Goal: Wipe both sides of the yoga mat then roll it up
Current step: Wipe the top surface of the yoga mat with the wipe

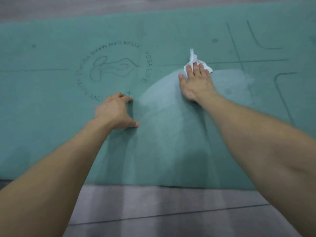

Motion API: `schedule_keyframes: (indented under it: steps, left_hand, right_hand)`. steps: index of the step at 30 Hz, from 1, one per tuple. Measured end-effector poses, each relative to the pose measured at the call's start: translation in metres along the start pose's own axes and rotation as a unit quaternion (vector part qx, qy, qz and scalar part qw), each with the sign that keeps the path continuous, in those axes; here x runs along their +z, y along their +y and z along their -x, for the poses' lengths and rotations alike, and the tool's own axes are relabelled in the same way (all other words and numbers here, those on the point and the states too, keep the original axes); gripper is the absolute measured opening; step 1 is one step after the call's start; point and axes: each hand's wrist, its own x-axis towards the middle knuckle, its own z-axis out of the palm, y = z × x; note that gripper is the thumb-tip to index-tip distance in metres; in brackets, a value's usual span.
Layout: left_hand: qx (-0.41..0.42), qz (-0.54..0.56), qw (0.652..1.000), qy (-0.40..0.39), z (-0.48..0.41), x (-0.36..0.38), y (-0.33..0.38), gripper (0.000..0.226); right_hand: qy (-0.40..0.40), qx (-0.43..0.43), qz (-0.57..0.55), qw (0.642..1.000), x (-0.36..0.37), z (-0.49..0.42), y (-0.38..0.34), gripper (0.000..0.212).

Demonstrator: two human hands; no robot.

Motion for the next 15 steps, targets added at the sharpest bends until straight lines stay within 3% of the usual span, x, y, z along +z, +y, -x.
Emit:
schedule_keyframes:
  steps: [1, 5, 9, 11, 15]
  left_hand:
    - [0.001, -0.005, 1.000, 0.001, -0.001, -0.001, 0.002, 0.106]
    - [-0.001, -0.029, 1.000, 0.011, -0.002, -0.004, 0.005, 0.105]
    - [0.004, -0.022, 1.000, 0.007, -0.001, -0.003, 0.004, 0.105]
    - [0.001, -0.018, 1.000, -0.010, -0.001, -0.005, 0.006, 0.106]
    - [0.013, -0.057, 0.998, -0.020, 0.000, -0.010, 0.021, 0.098]
  right_hand:
    - [-0.008, -0.006, 0.004, 1.000, 0.004, 0.001, -0.014, 0.073]
    - [-0.029, -0.197, -0.010, 0.980, 0.026, 0.025, -0.103, 0.062]
    - [-0.057, -0.248, -0.002, 0.967, 0.023, 0.024, -0.111, 0.059]
    - [-0.032, -0.210, 0.007, 0.977, 0.013, 0.007, -0.074, 0.059]
    - [0.043, 0.014, -0.004, 0.999, -0.016, -0.023, 0.064, 0.061]
